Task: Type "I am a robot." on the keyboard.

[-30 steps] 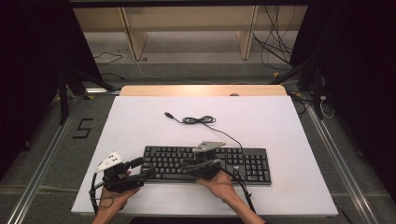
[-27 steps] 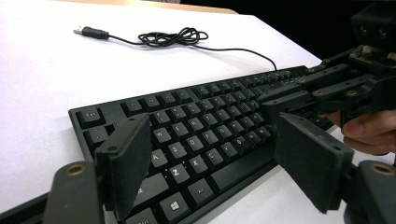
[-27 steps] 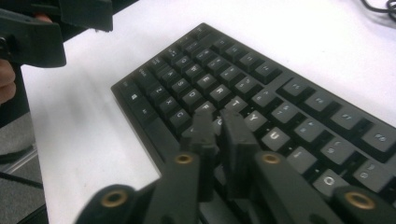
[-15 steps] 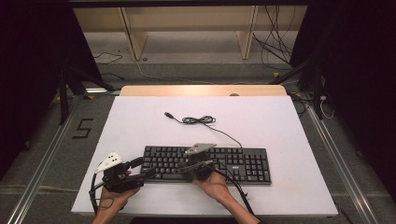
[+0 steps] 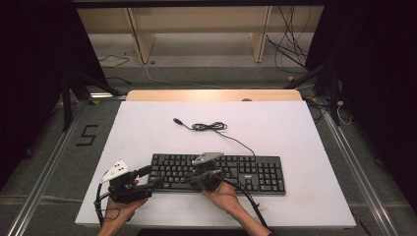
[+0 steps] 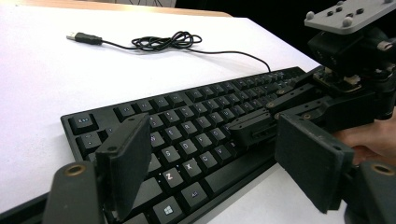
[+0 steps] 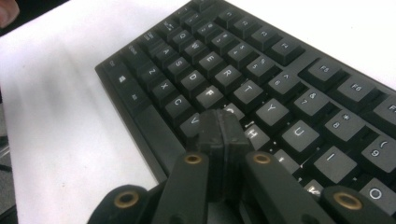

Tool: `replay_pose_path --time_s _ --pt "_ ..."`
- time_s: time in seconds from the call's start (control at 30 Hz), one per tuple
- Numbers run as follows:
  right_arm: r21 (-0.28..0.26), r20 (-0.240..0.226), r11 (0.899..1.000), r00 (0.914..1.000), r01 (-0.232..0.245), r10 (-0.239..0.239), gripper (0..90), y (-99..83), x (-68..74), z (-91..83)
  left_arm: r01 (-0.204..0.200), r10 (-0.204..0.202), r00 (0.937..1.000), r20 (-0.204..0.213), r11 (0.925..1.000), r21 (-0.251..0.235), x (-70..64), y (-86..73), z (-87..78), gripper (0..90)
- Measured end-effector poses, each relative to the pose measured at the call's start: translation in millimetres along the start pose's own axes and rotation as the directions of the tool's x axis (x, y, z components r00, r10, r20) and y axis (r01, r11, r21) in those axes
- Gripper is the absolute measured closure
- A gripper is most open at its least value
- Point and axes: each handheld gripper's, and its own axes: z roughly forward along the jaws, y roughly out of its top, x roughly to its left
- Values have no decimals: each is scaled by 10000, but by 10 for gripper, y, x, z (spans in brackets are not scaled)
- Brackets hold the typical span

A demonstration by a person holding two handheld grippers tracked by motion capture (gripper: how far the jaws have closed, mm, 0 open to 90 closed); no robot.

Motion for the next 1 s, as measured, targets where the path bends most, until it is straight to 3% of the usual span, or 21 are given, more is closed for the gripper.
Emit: replay_pose_path --time_s 0.23,0.37,0.43,0.63,0.77,0.83,1.0 --pt "54 158 9999 9998 95 -96 900 -23 13 27 2 -2 10000 -13 10000 -14 5 -1 0 266" --pt "12 61 9999 9999 -106 106 900 -13 1 13 -15 15 10000 -22 10000 1 5 -1 0 266" --pt "-273 -79 9990 9994 -347 345 900 15 -37 -45 -35 35 10000 -16 10000 2 4 -2 -1 266" --pt "-892 111 9938 9977 -660 673 766 92 -180 -249 -44 44 10000 -8 10000 2 2 -1 -2 265" --pt "-935 278 9927 9965 -759 788 684 96 -266 -321 -52 52 10000 -16 10000 17 -3 -2 2 265" --pt "-922 410 9928 9959 -764 805 600 100 -288 -344 -48 48 10000 -12 10000 15 -2 -3 1 265" --pt "-939 484 9919 9947 -860 909 551 91 -355 -396 -49 49 10000 -10 10000 16 -2 -3 1 264"
